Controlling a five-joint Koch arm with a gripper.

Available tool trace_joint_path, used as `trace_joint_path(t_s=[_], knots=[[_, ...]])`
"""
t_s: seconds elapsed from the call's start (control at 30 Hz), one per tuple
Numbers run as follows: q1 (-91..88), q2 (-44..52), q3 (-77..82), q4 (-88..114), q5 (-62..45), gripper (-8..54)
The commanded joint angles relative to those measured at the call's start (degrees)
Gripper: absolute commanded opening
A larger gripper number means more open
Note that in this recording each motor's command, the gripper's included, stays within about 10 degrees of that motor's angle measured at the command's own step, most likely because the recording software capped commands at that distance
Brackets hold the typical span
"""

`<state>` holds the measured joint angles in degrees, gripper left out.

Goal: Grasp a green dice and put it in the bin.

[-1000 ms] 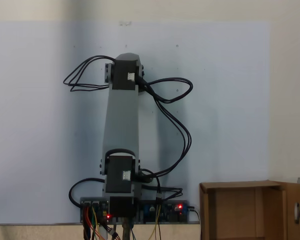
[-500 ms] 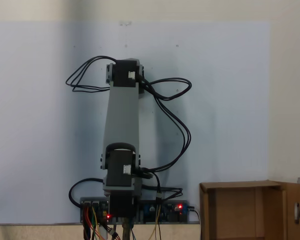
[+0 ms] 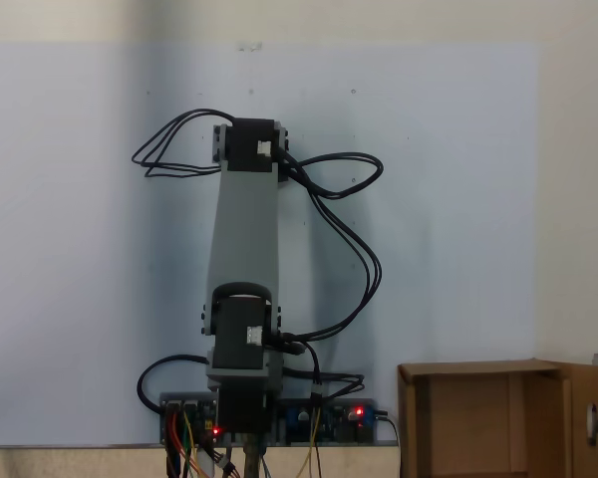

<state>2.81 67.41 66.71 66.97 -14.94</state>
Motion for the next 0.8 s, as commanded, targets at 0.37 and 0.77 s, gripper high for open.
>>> trace_joint_path(t_s=[0.37, 0.77], knots=[[0.0, 13.7, -2.2, 11.0, 6.8, 11.7], [0.0, 40.6, -8.8, 21.2, 7.3, 11.7]])
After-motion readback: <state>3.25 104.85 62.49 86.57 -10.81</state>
